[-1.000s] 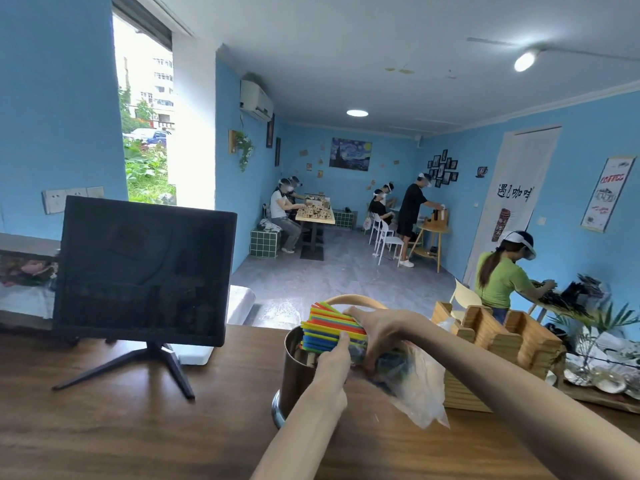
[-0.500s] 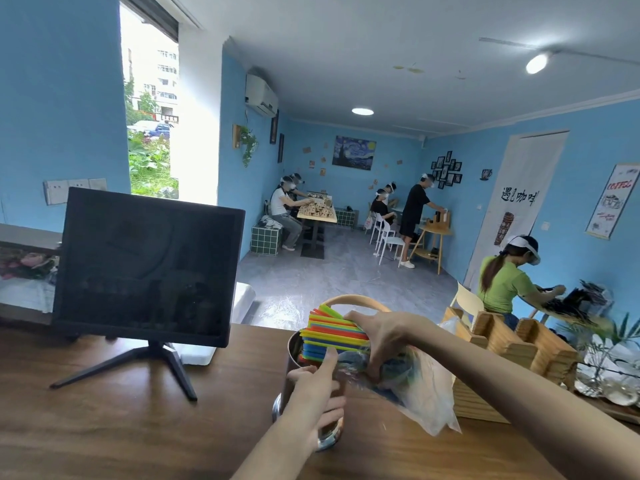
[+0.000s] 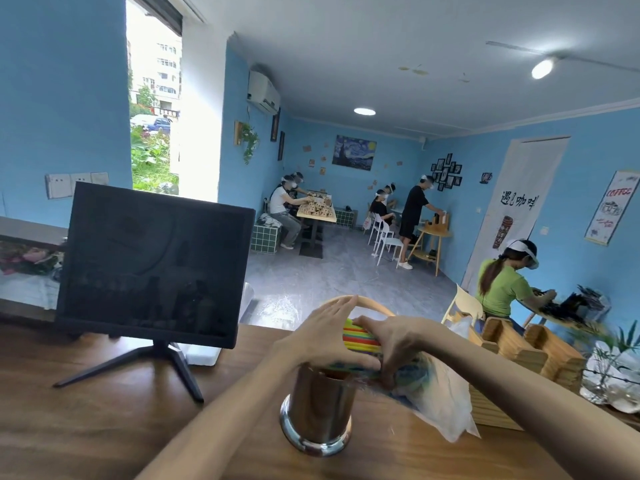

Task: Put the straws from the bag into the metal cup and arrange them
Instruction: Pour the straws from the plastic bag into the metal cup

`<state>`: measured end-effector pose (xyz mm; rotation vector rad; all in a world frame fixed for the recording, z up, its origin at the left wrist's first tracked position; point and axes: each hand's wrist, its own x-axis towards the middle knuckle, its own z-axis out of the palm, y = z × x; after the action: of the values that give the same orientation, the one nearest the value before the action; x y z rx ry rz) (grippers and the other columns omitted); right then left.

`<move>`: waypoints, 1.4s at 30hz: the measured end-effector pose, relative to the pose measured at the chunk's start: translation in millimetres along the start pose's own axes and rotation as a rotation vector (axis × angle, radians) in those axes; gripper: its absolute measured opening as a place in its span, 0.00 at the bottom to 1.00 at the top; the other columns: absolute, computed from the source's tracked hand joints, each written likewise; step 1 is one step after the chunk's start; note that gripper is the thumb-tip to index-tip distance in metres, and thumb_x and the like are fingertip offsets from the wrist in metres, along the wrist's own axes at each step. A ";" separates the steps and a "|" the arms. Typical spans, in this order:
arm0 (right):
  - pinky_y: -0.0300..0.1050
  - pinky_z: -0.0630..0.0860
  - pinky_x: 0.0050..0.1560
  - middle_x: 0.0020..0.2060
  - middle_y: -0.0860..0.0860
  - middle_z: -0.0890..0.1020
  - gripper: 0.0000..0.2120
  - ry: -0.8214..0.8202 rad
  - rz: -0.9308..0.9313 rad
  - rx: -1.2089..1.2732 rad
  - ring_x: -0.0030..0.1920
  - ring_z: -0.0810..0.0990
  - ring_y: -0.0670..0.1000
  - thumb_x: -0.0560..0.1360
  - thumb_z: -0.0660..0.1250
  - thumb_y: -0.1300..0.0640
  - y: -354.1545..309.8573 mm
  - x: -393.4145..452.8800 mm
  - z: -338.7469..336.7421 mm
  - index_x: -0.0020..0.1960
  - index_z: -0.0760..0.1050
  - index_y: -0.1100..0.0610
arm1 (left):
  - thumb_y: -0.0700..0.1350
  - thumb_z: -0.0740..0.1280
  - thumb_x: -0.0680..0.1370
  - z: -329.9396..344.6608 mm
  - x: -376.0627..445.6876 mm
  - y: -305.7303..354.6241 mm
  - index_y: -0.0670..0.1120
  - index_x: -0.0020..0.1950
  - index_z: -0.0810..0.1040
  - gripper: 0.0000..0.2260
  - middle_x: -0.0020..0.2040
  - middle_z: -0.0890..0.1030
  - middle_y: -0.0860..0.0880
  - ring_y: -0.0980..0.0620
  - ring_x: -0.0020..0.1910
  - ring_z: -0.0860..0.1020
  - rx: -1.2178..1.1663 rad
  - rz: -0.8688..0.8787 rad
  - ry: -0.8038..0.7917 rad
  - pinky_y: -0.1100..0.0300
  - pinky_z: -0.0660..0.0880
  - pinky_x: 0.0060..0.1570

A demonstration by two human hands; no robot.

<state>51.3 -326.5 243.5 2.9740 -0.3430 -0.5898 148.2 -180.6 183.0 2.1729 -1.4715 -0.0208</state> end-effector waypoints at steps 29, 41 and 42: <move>0.50 0.73 0.62 0.65 0.53 0.75 0.50 0.091 0.041 0.129 0.63 0.75 0.55 0.67 0.80 0.46 0.8 -13.0 4.5 0.77 0.51 0.41 | 0.67 0.81 0.59 -24.3 43.8 -20.8 0.54 0.77 0.58 0.53 0.72 0.70 0.50 0.49 0.66 0.70 0.253 -0.010 -0.523 0.49 0.69 0.71; 0.50 0.72 0.63 0.65 0.51 0.77 0.50 0.197 0.017 0.214 0.59 0.75 0.51 0.66 0.81 0.42 5.6 -18.9 17.8 0.77 0.53 0.42 | 0.63 0.82 0.62 -22.8 39.3 -23.8 0.58 0.78 0.56 0.52 0.71 0.70 0.52 0.49 0.67 0.70 0.194 0.012 -0.508 0.48 0.70 0.70; 0.48 0.72 0.63 0.65 0.50 0.76 0.50 0.201 0.008 0.233 0.60 0.75 0.51 0.66 0.81 0.42 6.0 -19.9 20.0 0.77 0.53 0.43 | 0.65 0.82 0.61 -22.2 38.2 -22.8 0.59 0.77 0.56 0.52 0.71 0.70 0.52 0.49 0.66 0.71 0.207 0.016 -0.497 0.48 0.70 0.70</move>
<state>24.4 -328.5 233.2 3.2145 -0.4328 -0.2617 190.0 -198.5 202.9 2.4377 -1.8248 -0.4510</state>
